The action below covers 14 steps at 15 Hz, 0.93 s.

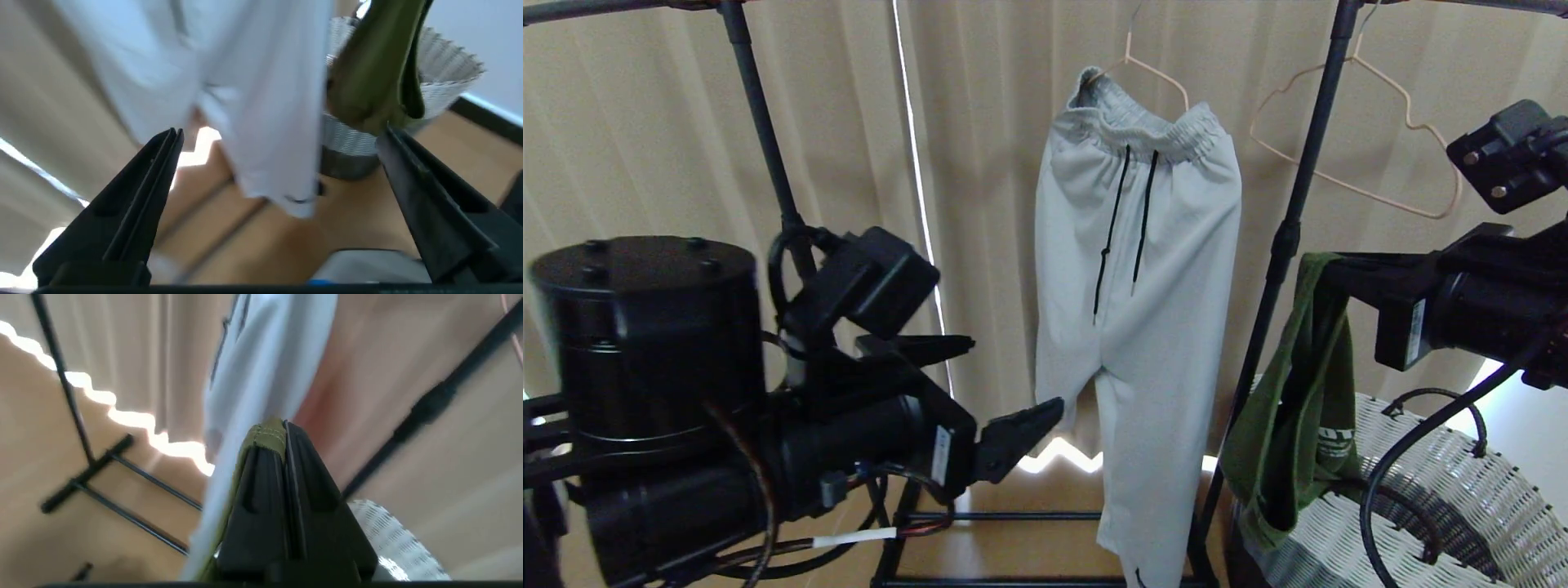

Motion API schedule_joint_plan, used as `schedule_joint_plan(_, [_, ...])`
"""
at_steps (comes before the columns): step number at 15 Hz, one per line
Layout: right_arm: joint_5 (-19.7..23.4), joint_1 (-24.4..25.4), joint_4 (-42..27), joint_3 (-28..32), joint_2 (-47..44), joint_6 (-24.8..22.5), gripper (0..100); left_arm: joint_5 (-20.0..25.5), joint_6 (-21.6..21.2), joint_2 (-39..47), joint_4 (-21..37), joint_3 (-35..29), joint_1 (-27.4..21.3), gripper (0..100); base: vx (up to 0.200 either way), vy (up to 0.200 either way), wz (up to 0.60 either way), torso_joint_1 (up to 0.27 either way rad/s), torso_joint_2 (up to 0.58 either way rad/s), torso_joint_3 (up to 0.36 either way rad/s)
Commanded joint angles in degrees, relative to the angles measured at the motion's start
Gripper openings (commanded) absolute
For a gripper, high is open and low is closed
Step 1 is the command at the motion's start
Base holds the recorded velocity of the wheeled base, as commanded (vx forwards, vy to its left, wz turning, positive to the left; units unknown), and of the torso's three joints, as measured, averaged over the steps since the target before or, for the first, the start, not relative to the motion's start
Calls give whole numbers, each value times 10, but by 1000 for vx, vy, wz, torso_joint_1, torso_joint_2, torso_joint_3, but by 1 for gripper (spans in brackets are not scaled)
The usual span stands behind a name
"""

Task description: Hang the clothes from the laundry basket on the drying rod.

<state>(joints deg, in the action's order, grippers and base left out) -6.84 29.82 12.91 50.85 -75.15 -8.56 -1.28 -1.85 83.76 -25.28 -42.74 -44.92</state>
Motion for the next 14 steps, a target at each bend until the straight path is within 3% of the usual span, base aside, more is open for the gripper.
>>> schedule_joint_plan(1, [2, 34, 2, 13, -3, 19, 0, -24, 50, 102, -1, -50, -54, 100, 0, 0, 0, 0, 0, 0])
schedule_joint_plan(7, [20, 46, 4, 20, -1, 27, 0, -43, 126, 225, -1, -154, -119, 100, 0, 0, 0, 0, 0, 0])
schedule_joint_plan(14, [23, 63, 4, 29, 6, 43, 0, -72, 148, 314, -1, -243, -118, 100, 0, 0, 0, 0, 0, 0])
